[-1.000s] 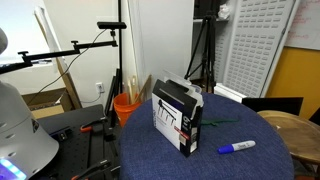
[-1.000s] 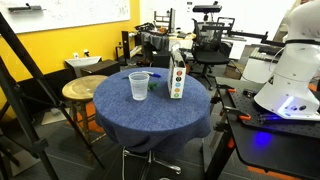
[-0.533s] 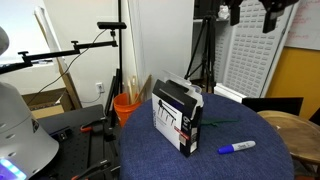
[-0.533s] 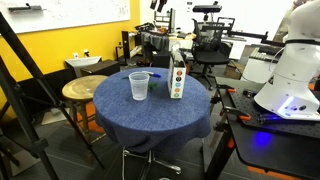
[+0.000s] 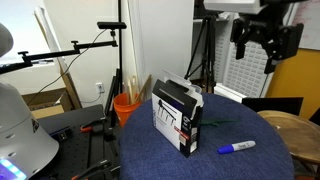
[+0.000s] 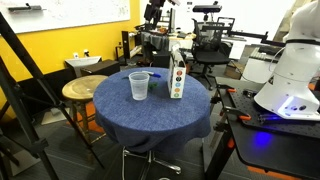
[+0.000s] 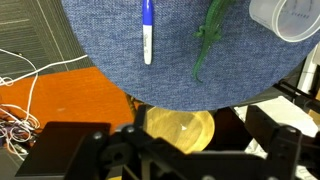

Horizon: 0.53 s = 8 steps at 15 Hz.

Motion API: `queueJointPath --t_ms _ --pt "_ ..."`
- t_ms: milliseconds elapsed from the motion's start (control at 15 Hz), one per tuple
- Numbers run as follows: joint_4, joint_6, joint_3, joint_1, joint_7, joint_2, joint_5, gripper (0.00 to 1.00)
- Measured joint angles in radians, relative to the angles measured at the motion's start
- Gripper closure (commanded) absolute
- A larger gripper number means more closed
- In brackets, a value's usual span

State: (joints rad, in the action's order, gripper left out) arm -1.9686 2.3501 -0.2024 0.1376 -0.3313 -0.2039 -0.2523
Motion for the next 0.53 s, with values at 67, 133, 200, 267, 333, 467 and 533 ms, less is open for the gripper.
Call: queueJointPath --t_ms 67,133,200,267,333,467,533 --pt "0.004 0.001 0.010 0.010 0.000 -0.017 0.001 0.00" --pt "0.008 0.001 0.017 0.018 0.000 -0.034 0.002 0.00" --pt "0.011 0.001 0.023 0.027 0.000 -0.049 0.002 0.00" --pt "0.012 0.001 0.029 0.037 0.000 -0.065 0.002 0.00" --pt "0.014 0.001 0.035 0.048 0.000 -0.081 0.002 0.00" --pt "0.018 0.001 0.041 0.065 -0.003 -0.112 0.002 0.00" --pt "0.021 0.001 0.043 0.074 -0.008 -0.126 0.003 0.00"
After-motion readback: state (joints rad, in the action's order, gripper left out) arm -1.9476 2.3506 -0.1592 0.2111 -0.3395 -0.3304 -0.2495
